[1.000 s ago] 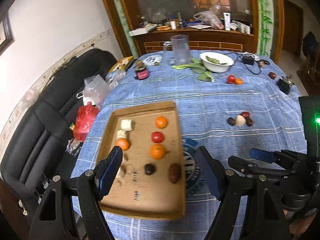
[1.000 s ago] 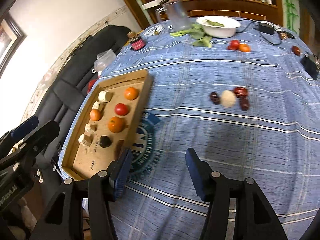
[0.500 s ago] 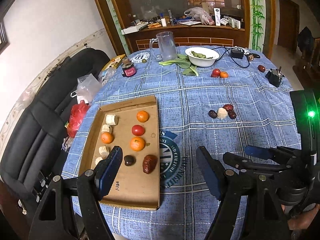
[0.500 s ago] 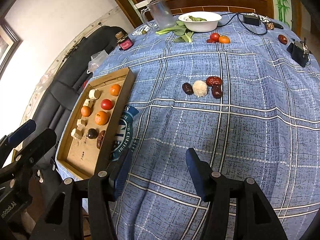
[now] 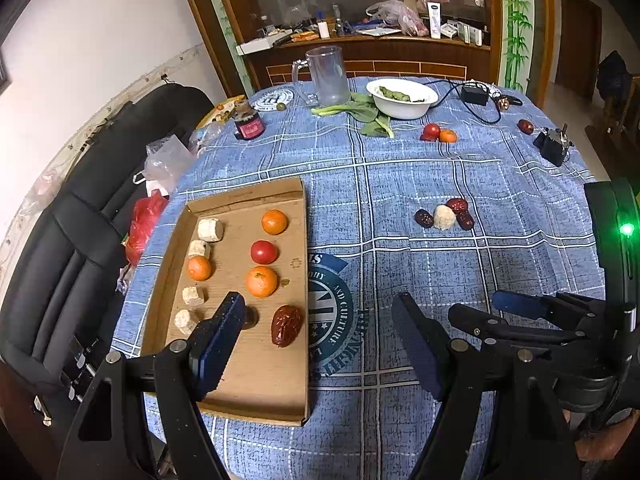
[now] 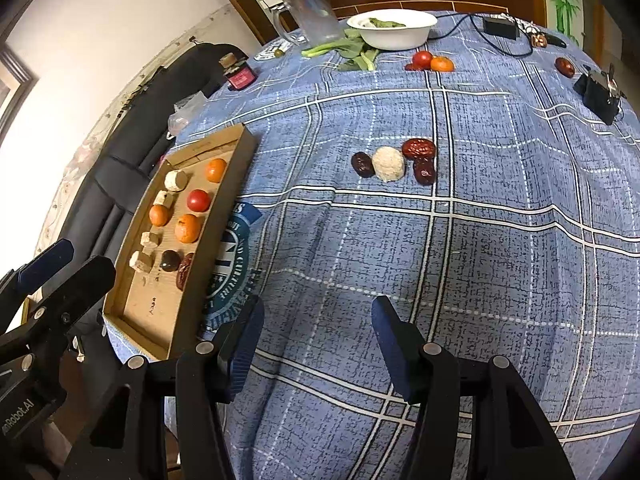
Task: Organize fruits
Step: 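Grasp another beige ball with the left tool while the right tool grasps a dark date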
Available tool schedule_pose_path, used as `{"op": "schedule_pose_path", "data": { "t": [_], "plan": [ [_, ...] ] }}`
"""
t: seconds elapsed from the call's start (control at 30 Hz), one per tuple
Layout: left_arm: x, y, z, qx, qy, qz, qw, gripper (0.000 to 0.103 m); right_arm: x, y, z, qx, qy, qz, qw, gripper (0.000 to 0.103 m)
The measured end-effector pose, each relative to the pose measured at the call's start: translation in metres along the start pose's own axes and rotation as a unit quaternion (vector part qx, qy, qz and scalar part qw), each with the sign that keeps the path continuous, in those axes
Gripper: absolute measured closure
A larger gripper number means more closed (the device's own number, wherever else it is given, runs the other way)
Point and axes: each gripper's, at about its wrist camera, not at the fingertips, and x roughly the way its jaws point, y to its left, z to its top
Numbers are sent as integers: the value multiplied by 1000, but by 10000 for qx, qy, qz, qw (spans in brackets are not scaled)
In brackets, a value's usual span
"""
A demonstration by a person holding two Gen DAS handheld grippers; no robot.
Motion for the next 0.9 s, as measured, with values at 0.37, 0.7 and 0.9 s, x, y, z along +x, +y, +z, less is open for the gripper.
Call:
{"op": "schedule_pose_path", "data": {
  "t": [0.37, 0.7, 0.9],
  "plan": [
    [48, 5, 3, -140, 522, -389, 9978, 28, 22, -24, 7, 335, 170, -186, 9991, 43],
    [99, 3, 20, -470, 885, -1179, 9880, 28, 18, -74, 45, 928, -103, -538, 9942, 43],
    [119, -14, 43, -347, 774, -1700, 9818, 30, 25, -70, 69, 611, -280, -666, 9955, 43]
  ]
}}
